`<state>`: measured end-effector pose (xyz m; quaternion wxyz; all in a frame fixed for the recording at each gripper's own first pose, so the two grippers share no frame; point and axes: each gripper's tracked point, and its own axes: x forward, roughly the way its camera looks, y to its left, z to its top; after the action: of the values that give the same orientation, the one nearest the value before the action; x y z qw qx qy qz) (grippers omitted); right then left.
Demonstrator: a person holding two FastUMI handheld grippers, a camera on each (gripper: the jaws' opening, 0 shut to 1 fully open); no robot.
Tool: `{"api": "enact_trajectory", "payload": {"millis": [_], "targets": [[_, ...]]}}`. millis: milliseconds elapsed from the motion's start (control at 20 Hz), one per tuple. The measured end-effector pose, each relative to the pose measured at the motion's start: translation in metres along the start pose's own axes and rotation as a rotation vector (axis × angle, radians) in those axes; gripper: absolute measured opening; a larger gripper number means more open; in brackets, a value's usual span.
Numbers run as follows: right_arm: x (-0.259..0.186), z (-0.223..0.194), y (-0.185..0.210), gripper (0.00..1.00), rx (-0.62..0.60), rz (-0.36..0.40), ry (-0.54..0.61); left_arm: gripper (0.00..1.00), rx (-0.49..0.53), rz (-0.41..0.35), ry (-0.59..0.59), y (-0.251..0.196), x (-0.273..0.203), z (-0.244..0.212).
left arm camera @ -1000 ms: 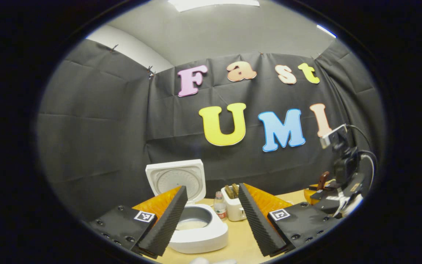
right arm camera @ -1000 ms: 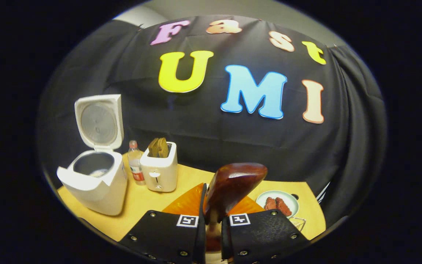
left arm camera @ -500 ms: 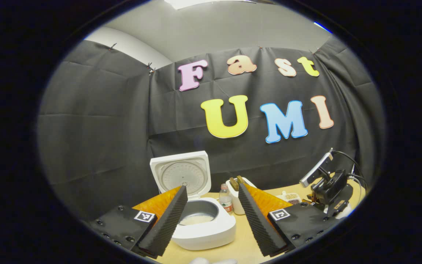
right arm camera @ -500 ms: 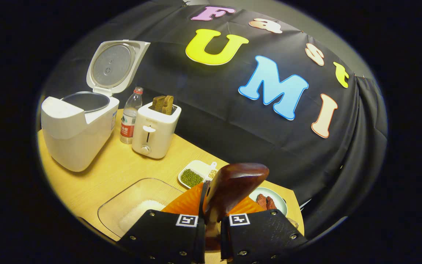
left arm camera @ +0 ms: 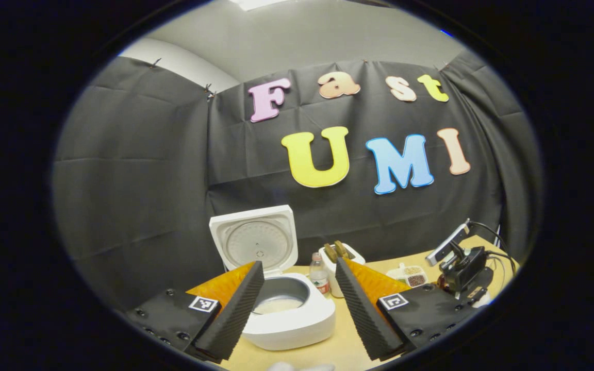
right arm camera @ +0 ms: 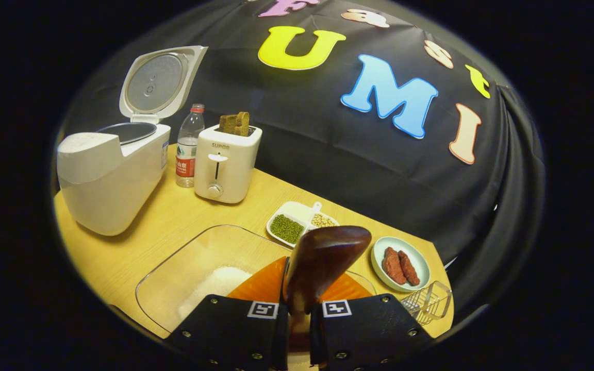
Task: Close the left gripper, press the button to open the rice cooker; take a wooden spoon from the chopstick holder with the right hand, scoop a spoonful of rice and pour it into the rice cooker, then put the wooden spoon back into the chopstick holder.
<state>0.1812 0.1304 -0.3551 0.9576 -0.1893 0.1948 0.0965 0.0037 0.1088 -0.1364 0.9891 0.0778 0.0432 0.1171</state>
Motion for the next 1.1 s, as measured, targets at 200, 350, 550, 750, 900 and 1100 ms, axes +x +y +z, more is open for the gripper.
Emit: {"api": "enact_trajectory", "payload": {"millis": [200,350,550,750,900,1100], "targets": [[0.000,0.002,0.017,0.17,0.123,0.047,0.029,0.98,0.004,-0.002,0.004,0.003,0.003,0.003],[-0.001,0.005,0.033,0.17,0.229,0.097,0.047,0.96,0.010,0.000,-0.003,0.005,0.004,0.005],[0.000,0.013,0.057,0.17,0.385,0.174,0.065,0.96,0.016,0.006,0.000,0.010,0.003,0.005],[-0.003,0.027,0.065,0.17,0.595,0.256,0.068,0.99,0.020,0.014,0.002,0.015,0.003,0.006],[0.001,0.020,0.052,0.17,0.753,0.276,0.095,0.99,0.017,0.014,0.001,0.014,0.004,0.007],[0.002,0.007,0.023,0.17,0.959,0.278,0.116,0.97,0.018,0.011,-0.005,0.012,0.007,0.012]]}}
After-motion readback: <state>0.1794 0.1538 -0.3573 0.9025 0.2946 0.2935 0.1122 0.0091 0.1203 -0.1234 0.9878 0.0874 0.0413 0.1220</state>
